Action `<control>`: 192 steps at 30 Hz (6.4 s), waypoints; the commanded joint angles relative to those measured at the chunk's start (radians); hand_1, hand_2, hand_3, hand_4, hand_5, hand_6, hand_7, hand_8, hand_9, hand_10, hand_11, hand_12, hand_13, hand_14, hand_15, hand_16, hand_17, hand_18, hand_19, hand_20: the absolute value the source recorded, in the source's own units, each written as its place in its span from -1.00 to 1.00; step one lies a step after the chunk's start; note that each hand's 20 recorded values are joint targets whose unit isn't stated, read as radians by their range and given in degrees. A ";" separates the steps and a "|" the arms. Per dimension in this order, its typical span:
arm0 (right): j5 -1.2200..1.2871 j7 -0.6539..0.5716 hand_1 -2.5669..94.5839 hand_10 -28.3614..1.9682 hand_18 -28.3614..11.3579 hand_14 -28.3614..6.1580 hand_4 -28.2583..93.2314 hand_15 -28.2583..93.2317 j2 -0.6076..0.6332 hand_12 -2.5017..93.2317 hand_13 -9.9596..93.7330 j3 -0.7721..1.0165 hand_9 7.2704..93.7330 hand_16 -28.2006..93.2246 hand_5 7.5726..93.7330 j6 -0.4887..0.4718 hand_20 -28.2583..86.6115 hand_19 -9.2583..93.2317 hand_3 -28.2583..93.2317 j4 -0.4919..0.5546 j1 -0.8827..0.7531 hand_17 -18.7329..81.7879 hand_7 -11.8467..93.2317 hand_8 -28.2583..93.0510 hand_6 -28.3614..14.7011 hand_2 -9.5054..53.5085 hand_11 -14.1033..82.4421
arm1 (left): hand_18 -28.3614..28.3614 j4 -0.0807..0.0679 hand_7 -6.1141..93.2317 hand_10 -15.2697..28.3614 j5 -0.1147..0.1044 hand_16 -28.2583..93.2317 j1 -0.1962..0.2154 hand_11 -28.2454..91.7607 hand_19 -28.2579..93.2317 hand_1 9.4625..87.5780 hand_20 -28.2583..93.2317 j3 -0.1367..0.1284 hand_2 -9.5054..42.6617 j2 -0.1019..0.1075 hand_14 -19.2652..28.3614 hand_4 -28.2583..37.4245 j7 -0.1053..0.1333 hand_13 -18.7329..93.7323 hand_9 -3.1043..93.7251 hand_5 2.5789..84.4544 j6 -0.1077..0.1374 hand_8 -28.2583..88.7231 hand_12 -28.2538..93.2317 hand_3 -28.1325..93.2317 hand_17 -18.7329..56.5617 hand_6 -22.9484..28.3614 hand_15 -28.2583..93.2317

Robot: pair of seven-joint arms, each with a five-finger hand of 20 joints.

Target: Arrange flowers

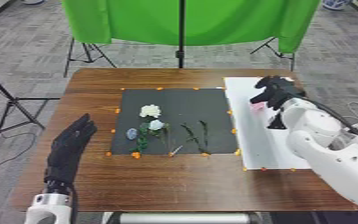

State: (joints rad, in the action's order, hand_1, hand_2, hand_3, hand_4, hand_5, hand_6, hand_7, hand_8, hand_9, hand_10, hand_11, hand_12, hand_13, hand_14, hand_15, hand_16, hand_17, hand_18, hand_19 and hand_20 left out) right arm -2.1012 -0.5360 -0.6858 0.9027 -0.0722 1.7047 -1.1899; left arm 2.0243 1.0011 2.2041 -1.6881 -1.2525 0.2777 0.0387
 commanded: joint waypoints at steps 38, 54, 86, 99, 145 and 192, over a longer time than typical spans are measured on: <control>0.422 0.143 0.41 0.18 0.09 0.57 -0.78 0.35 -0.211 -0.19 1.00 -0.368 0.92 0.01 0.66 0.260 0.28 1.00 0.34 0.097 0.220 0.75 -0.44 -0.34 0.21 -1.00 -0.56 | 0.53 -0.004 -0.72 0.20 0.003 -0.42 0.002 -0.36 -0.47 -0.49 -0.23 0.007 -1.00 -0.006 0.43 -0.63 -0.020 -0.19 -0.18 -0.08 -0.013 -0.59 -0.26 0.53 -0.50 0.03 -0.33; 0.637 0.071 0.39 0.18 0.10 0.57 -0.78 0.35 -0.235 -0.20 1.00 -0.352 0.93 0.01 0.65 0.179 0.28 1.00 0.34 0.066 0.187 0.75 -0.44 -0.33 0.21 -1.00 -0.53 | 0.53 -0.004 -0.73 0.21 -0.006 -0.42 0.005 -0.37 -0.47 -0.51 -0.23 0.005 -1.00 -0.005 0.44 -0.64 -0.023 -0.19 -0.18 -0.09 -0.018 -0.59 -0.26 0.54 -0.51 0.03 -0.34; 0.679 0.071 -0.02 0.03 0.05 0.52 -0.77 0.35 -0.149 -0.47 1.00 -0.123 0.86 0.00 0.35 0.026 0.28 1.00 0.45 0.168 0.105 0.76 -0.53 -0.67 0.29 -1.00 -0.14 | 0.54 0.001 -0.75 0.20 -0.005 -0.42 0.011 -0.37 -0.47 -0.55 -0.23 0.002 -1.00 -0.007 0.44 -0.66 -0.022 -0.18 -0.18 -0.15 -0.018 -0.59 -0.26 0.56 -0.51 0.01 -0.33; 0.024 -0.169 -0.11 -0.38 -0.26 0.21 -0.78 0.45 0.060 -0.48 0.72 0.256 -0.06 -0.02 -0.06 0.121 0.32 1.00 0.52 0.163 -0.124 0.47 -0.62 -0.61 0.11 -1.00 -0.49 | 0.54 0.007 -0.74 0.21 -0.007 -0.42 0.024 -0.37 -0.47 -0.55 -0.23 -0.011 -1.00 0.001 0.45 -0.67 -0.025 -0.18 -0.18 -0.14 -0.009 -0.59 -0.26 0.56 -0.51 0.01 -0.33; -0.062 -0.062 0.37 0.26 -0.02 0.55 -0.86 0.39 0.041 -0.24 1.00 -0.094 0.94 -0.02 0.68 0.431 0.35 1.00 0.35 -0.136 0.054 0.74 -0.42 -0.40 0.34 -1.00 -0.52 | 0.54 0.007 -0.74 0.20 -0.001 -0.42 0.024 -0.36 -0.47 -0.49 -0.23 -0.009 -1.00 -0.010 0.44 -0.64 -0.007 -0.18 -0.17 -0.13 0.001 -0.59 -0.26 0.53 -0.50 0.01 -0.33; 0.075 0.200 0.21 0.14 -0.01 0.56 -0.86 0.43 -0.060 -0.45 0.92 -0.492 0.45 0.00 0.41 0.173 0.42 1.00 0.43 0.038 0.258 0.67 -0.42 -0.49 0.50 -1.00 -0.40 | 0.54 0.003 -0.74 0.20 0.001 -0.42 0.013 -0.36 -0.47 -0.50 -0.23 -0.002 -1.00 -0.004 0.44 -0.64 -0.016 -0.18 -0.17 -0.11 -0.007 -0.59 -0.26 0.54 -0.50 0.02 -0.32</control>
State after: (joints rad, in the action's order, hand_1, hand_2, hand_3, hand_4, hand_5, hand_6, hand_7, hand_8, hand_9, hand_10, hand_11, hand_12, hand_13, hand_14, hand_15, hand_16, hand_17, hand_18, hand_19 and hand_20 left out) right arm -2.0127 -0.3280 -0.7539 0.3933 0.1505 1.7299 -0.9278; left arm 2.0297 1.0002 2.2096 -1.6910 -1.2503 0.2687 0.0356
